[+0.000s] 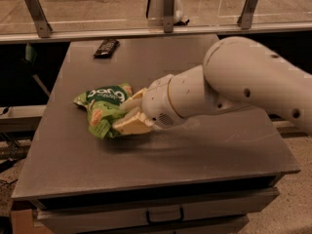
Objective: Pick green rice chip bag
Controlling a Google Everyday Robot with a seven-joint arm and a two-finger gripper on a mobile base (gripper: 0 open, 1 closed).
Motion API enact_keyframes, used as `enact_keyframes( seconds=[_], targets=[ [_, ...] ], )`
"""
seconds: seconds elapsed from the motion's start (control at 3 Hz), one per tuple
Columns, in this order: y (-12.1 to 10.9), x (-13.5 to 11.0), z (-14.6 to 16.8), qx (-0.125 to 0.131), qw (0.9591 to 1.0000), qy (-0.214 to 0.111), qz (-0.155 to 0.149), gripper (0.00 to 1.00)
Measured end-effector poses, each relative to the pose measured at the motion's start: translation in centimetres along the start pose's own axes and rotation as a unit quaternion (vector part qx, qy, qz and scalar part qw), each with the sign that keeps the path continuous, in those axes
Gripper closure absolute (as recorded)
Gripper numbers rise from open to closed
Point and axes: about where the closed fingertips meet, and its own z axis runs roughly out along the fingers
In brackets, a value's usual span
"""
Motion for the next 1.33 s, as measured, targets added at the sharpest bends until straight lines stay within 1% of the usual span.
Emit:
enact_keyframes(
  seconds=[0.33, 0.67, 1.0, 1.33],
  targets=[
    [-0.5, -4.7, -4.8, 0.037, 0.9973, -0.044, -0.045, 1.00],
    [-0.9, -7.7, -8.1, 0.062, 0.9922, -0.076, -0.077, 1.00],
    [-0.8, -10.0, -9.9, 0.068, 0.9857, -0.112, -0.106, 1.00],
    [-0.8, -10.0, -9.9, 0.068, 0.9857, -0.112, -0.106, 1.00]
  ],
)
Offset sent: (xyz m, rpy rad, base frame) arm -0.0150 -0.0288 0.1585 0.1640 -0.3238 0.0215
